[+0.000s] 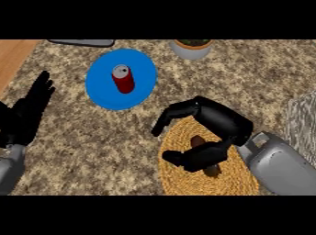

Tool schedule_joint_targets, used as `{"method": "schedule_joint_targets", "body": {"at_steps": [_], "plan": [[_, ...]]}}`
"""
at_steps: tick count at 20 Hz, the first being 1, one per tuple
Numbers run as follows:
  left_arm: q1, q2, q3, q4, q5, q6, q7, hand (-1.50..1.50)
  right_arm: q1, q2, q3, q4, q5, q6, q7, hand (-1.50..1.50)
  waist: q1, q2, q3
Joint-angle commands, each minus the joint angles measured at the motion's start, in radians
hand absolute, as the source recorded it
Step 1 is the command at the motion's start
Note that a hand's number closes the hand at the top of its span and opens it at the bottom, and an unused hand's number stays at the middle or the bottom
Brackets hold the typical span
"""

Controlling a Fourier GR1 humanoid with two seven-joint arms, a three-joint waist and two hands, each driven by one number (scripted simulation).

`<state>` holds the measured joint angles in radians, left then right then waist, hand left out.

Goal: Pick the sweet potato from the placemat and place it in the basket

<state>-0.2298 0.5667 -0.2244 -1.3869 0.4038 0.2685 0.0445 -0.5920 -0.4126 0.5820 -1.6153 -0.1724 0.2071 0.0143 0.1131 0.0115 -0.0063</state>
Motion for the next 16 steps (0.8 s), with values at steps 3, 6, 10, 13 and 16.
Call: {"method": "schedule_joint_targets", "body": {"at_steps": [3, 6, 10, 13, 16], "plan": [[-0.033, -0.021, -0.028, 0.018, 0.023, -0.027, 0.087, 0.00, -0.039, 0.069, 0.350, -0.033, 0.327, 0.077, -0.203, -1.50, -0.065, -0.004, 0.008], [-0.015, -0.028, -0.019, 0.062, 0.015, -0.034, 0.068, 0.00, -0.019, 0.216, 0.486, 0.002, 0.513, -0.075, -0.122, -1.50, -0.097, -0.012, 0.006], [0.013, -0.031, -0.003, 0.049, 0.009, -0.040, 0.058, 0.00, -0.075, 0.354, 0.502, -0.013, 0.545, 0.003, 0.220, -1.50, -0.109, -0.017, 0.005], [0.006, -0.009, 0.028, 0.092, 0.020, -0.052, 0.057, 0.00, -0.193, 0.357, 0.496, 0.003, 0.594, 0.115, 0.393, -1.50, -0.115, -0.021, 0.003], [0.016, -0.007, 0.013, 0.067, 0.022, -0.066, 0.067, 0.00, -0.349, 0.359, 0.472, 0.019, 0.686, 0.210, 0.534, -1.50, -0.107, -0.033, 0.002]]}}
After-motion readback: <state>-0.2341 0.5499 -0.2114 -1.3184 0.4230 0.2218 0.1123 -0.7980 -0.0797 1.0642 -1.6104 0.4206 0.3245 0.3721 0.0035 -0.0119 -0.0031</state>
